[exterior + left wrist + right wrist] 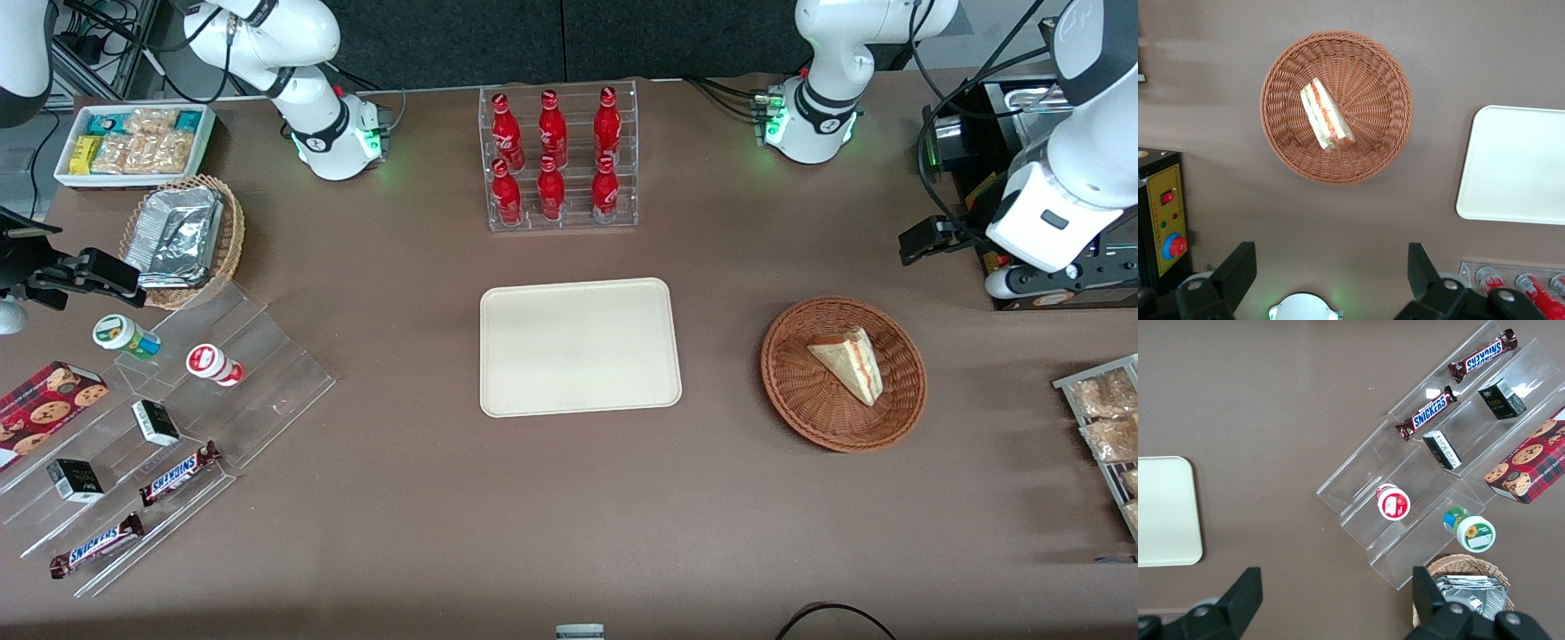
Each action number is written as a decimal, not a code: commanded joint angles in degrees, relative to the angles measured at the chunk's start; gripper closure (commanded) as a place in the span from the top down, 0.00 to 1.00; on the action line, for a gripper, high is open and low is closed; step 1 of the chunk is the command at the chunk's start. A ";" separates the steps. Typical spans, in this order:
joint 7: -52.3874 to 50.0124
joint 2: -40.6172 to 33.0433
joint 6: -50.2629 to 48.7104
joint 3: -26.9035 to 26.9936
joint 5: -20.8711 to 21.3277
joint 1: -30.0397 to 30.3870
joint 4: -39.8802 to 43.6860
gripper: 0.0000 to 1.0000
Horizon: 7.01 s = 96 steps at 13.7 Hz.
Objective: Place sandwich from basket to tray
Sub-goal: 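Move the left gripper down over the wrapped sandwich in the wicker basket, then close the left gripper on the sandwich's wrapped edge and lift it, then carry the held sandwich over to the cream tray, then lower the sandwich upright onto the tray and open the left gripper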
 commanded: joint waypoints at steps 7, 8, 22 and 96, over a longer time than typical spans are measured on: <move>3.87 -0.85 2.55 1.24 0.10 0.06 -7.59 1.00; 3.61 -0.85 4.67 1.24 0.19 0.06 -9.79 1.00; -13.32 3.10 40.27 3.26 1.77 0.14 -32.13 1.00; -36.74 44.15 33.51 -5.18 2.56 -36.15 11.72 1.00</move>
